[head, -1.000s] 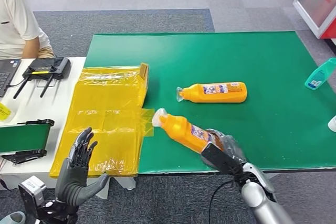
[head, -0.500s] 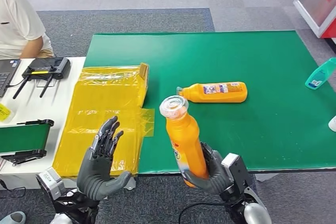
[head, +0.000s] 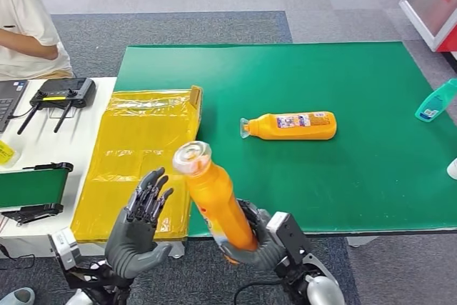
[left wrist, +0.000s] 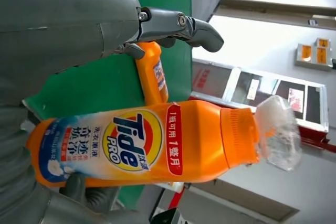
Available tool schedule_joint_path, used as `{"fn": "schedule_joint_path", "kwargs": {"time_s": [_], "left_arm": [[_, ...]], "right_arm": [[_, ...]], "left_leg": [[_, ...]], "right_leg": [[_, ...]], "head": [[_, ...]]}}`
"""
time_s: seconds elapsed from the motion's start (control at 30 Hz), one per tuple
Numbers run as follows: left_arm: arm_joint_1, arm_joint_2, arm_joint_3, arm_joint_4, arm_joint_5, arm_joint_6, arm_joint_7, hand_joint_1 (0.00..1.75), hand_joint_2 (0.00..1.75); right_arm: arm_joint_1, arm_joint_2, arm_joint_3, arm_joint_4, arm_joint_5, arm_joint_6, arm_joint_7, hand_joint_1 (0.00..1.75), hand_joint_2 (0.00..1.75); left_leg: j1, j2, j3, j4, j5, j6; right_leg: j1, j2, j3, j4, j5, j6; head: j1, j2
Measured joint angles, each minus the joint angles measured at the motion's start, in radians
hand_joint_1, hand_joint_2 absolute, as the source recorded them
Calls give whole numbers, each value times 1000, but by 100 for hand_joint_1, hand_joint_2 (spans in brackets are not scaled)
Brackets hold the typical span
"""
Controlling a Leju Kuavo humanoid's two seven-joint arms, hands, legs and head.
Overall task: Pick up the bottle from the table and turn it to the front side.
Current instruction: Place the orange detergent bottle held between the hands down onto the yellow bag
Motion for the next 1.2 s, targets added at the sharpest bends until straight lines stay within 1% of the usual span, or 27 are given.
{"fn": "schedule_joint_path", "kwargs": {"time_s": [0.13,0.2,0.3,0.4,0.63,0.77,0.97,1.2], "left_arm": [[-31,5,0,54,112,-27,38,0,175],[-48,5,0,90,152,-43,37,0,175],[-72,4,-1,133,191,-62,29,0,175],[-88,3,-2,154,201,-64,35,0,175],[-118,2,-27,180,200,-65,62,0,175],[-133,4,-53,190,155,-55,67,0,175],[-140,18,-82,193,67,-11,51,0,175],[-145,40,-83,193,53,-5,48,0,175]], "right_arm": [[-9,-2,63,5,22,-5,-11,175,175],[-15,-5,96,6,47,-12,-16,175,175],[-30,-13,139,7,76,-26,-16,175,175],[-45,-23,162,11,91,-35,-16,175,175],[-76,-50,210,25,129,-45,-20,175,175],[-91,-61,231,42,140,-63,-21,175,175],[-99,-72,240,65,142,-71,-22,175,175],[-109,-80,253,79,144,-78,-21,175,175]], "left_leg": [[0,0,0,0,0,0],[0,0,0,0,0,0],[0,0,0,0,1,-1],[0,0,0,0,1,-1],[0,0,0,0,1,-1],[0,0,0,0,1,-1],[0,0,0,0,1,-1],[0,0,0,0,1,-1]], "right_leg": [[0,0,0,0,0,0],[0,0,0,0,0,0],[0,0,0,0,0,0],[0,0,0,0,0,0],[0,0,0,0,0,0],[0,0,0,0,0,0],[0,0,0,0,0,0],[0,0,0,0,0,0]], "head": [[0,0],[0,0],[0,0],[0,0],[0,0],[0,0],[0,0],[0,0]]}}
